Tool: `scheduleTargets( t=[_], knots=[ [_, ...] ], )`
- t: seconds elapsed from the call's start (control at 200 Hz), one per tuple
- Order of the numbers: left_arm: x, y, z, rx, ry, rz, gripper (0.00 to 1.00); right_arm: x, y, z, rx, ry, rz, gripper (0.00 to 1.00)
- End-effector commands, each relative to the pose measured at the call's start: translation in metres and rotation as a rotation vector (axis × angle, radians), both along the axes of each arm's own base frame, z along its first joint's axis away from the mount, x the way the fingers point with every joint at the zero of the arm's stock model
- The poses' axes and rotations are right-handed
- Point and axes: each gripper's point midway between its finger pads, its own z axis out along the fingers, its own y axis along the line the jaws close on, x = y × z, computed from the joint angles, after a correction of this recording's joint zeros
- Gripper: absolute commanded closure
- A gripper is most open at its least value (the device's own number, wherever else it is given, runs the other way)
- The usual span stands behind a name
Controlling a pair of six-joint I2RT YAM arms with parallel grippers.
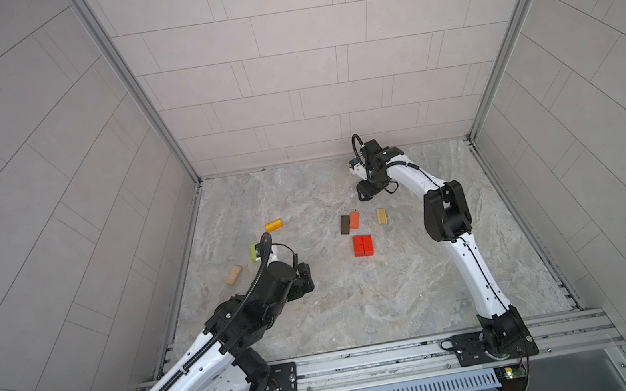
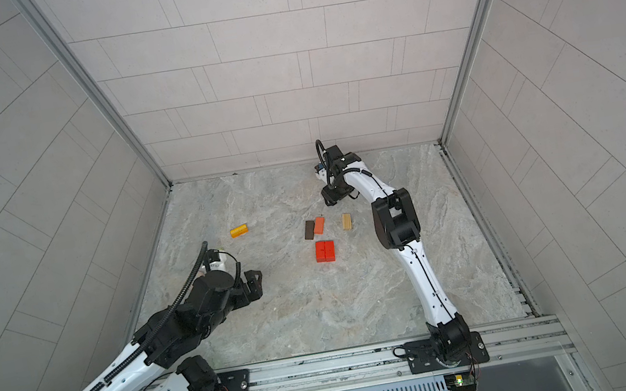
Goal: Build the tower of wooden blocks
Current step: 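Carry the light blue block with the right gripper over the red blocks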
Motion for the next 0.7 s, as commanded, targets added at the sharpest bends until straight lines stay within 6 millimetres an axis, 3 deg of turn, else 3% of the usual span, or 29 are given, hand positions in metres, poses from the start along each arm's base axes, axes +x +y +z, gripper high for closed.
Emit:
scheduleTargets(
  t=[0.0, 0.145, 0.355, 0.525, 0.696],
  knots=[
    [0.002, 0.007, 0.009, 0.063, -0.002, 0.012, 0.00, -0.010, -0.006, 0.039, 0.004, -0.015, -0.148, 0.54],
    [0.004, 0.004, 0.003, 0.112, 0.050, 0.001, 0.00, -0.023, -0.006, 0.072, -0.005, -0.065, -0.271, 0.57],
    [0.004, 0.001, -0.006, 0.107, 0.066, 0.004, 0.00, -0.065, -0.012, 0.109, 0.093, -0.102, -0.485, 0.55],
    [0.003, 0.004, -0.010, 0.078, 0.050, 0.022, 0.00, -0.107, -0.004, 0.107, 0.156, -0.132, -0.578, 0.55],
    [0.000, 0.001, -0.026, 0.055, 0.070, 0.019, 0.00, -0.135, 0.019, 0.097, 0.163, -0.132, -0.568, 0.55]
  ],
)
